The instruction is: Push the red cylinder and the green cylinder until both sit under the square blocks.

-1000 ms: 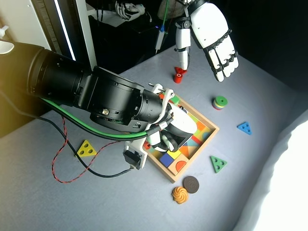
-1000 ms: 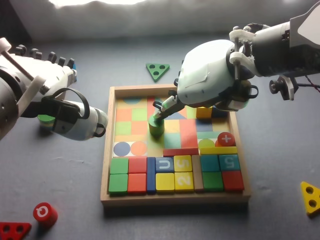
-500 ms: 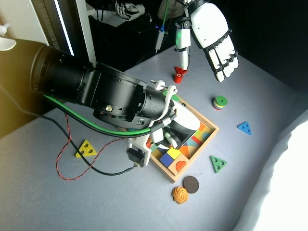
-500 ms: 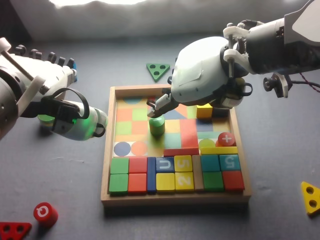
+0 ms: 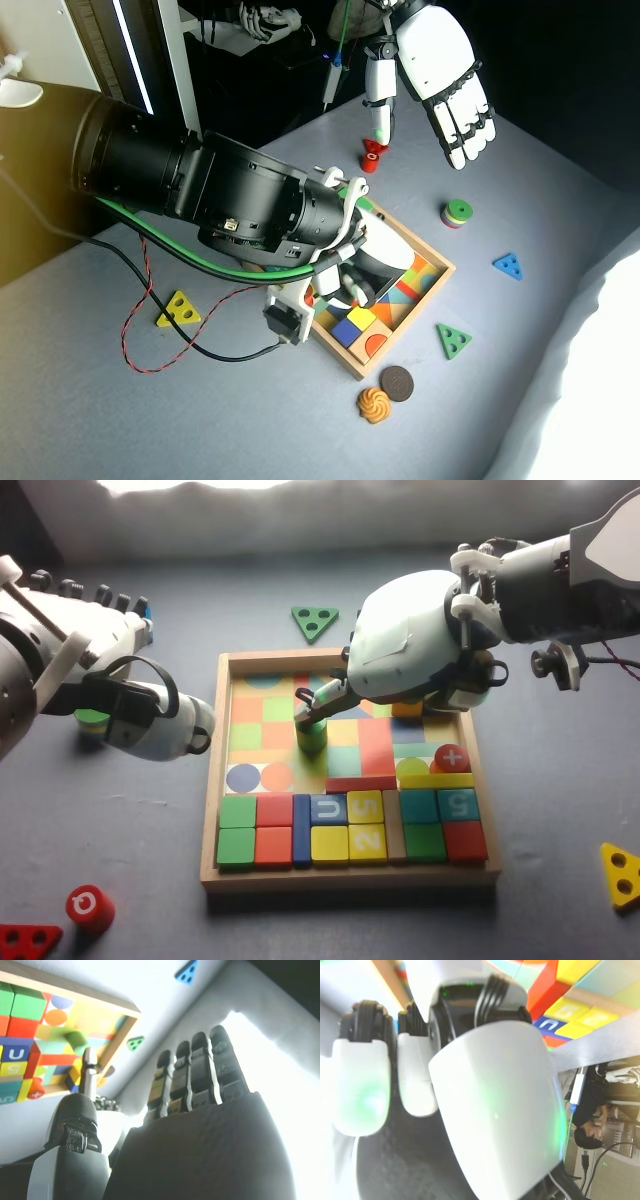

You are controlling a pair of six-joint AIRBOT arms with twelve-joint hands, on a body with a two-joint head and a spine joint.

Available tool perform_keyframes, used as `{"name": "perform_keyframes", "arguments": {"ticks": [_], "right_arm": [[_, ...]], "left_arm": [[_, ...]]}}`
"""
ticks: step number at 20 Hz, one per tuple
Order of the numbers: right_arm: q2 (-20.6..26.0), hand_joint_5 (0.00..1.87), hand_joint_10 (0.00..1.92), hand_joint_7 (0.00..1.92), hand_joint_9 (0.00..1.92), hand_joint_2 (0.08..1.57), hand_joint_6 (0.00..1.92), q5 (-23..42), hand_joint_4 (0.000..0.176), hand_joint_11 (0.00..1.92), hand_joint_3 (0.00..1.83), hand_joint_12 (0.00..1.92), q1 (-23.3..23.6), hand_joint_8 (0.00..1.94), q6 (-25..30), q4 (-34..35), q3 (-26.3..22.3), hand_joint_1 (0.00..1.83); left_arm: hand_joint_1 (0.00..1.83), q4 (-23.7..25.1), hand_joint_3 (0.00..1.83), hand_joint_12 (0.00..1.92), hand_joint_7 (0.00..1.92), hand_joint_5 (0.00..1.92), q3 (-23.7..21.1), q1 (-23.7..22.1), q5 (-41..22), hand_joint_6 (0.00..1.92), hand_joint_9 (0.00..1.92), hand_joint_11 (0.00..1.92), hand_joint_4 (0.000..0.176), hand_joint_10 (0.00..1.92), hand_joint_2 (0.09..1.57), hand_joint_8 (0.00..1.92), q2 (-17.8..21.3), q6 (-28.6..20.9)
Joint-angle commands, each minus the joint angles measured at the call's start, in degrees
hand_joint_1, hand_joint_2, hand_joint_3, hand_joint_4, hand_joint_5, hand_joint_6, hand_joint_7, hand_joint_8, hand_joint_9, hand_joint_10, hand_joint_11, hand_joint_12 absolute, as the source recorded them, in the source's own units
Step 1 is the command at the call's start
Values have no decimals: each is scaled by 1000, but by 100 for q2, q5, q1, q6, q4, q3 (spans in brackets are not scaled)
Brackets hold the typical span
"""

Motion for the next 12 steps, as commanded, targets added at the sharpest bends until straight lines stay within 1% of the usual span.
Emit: {"name": "perform_keyframes", "arguments": {"ticks": [1,4,5,12], "right_arm": [[82,241,1921,1608,1752,877,0,-185,0,1812,708,1921,-35,1941,-22,52,1,1796],[142,220,1921,1617,1752,891,0,-173,0,1797,710,1921,-59,1941,-17,53,-38,1795],[174,242,1921,1613,1745,891,8,-157,0,1787,703,1921,-57,1941,-17,52,-66,1786],[658,222,1921,1606,1760,900,5,15,0,1786,715,1921,-64,1941,-26,56,-483,1772]], "left_arm": [[0,486,0,24,31,33,-20,-83,-68,8,31,28,0,5,1268,6,58,19],[0,484,2,20,24,31,-20,-83,-68,5,22,14,0,0,1278,2,58,19],[0,484,3,15,26,34,-20,-83,-68,6,19,12,0,6,1281,6,58,19],[0,484,1,28,47,55,-20,-83,-68,10,42,29,0,10,1280,10,58,19]]}}
